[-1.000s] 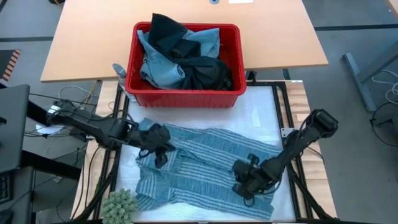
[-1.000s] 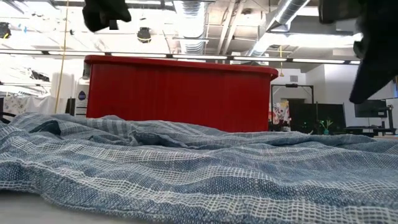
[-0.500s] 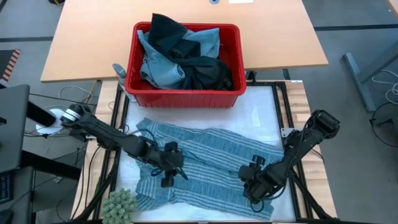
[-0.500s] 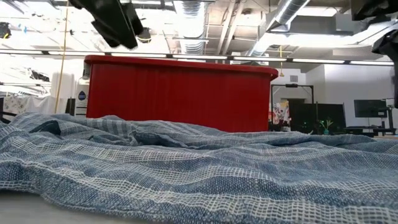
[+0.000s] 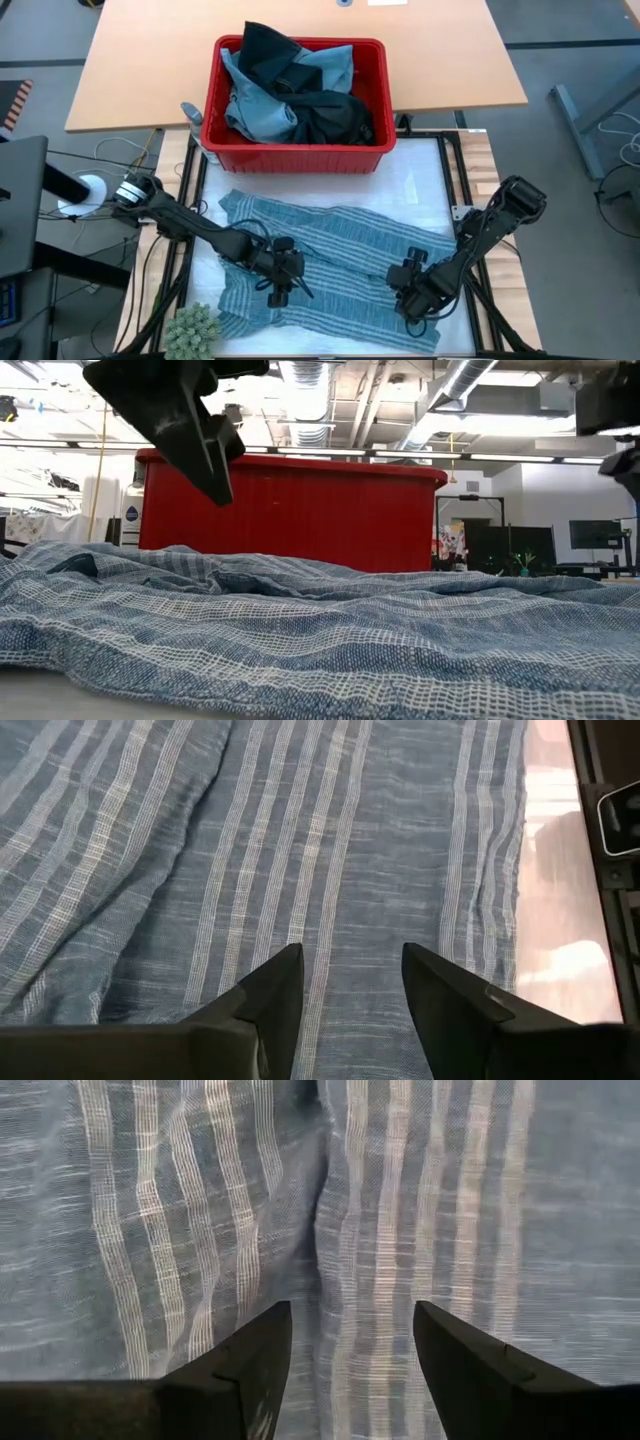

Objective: Fold Laundry from Bin
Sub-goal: Fold the light blue shirt

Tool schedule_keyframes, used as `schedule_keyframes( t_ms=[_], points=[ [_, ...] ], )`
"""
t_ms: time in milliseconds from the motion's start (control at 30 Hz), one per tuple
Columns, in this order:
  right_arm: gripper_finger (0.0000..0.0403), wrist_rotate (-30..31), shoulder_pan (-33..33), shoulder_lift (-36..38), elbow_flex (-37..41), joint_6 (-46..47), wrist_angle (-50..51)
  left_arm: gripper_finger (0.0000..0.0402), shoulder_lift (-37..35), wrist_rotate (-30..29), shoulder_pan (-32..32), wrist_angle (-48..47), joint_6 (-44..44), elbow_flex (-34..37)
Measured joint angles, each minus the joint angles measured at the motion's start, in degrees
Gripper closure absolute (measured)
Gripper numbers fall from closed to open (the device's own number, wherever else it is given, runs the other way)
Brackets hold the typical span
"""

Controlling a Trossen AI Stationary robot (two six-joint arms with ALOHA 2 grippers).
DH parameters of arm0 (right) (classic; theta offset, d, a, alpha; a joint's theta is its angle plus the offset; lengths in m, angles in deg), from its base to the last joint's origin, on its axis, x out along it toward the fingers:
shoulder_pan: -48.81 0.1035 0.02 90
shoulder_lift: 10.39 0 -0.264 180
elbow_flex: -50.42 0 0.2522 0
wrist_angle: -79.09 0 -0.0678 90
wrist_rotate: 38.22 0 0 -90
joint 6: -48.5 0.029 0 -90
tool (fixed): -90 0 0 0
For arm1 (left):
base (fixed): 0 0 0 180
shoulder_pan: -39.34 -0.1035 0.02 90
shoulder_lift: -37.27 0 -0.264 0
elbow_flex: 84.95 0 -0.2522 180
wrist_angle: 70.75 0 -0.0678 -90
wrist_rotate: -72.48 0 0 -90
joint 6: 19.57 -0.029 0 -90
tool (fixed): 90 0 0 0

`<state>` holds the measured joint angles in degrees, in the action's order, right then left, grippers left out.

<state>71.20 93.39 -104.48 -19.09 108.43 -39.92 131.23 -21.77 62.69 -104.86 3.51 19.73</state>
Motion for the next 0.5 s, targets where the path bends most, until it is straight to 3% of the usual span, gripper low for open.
schedule_keyframes(
  t_ms=[333, 433, 500],
  points=[
    [0.0170, 0.2, -1.2, 0.0, 3.6, -0.2, -3.0, 0.0242, 0.0, -0.1, 0.0, 0.4, 0.1, 0.0],
    [0.0196, 0.1, -2.0, 0.0, 3.9, -0.3, -1.7, 0.0242, 0.0, -0.4, 0.0, 0.6, 0.0, 0.0],
    [0.0237, -0.3, -2.8, 0.0, 3.9, -0.5, -1.2, 0.0242, 0.0, -1.1, 0.0, 0.6, 0.0, 0.0]
  ],
)
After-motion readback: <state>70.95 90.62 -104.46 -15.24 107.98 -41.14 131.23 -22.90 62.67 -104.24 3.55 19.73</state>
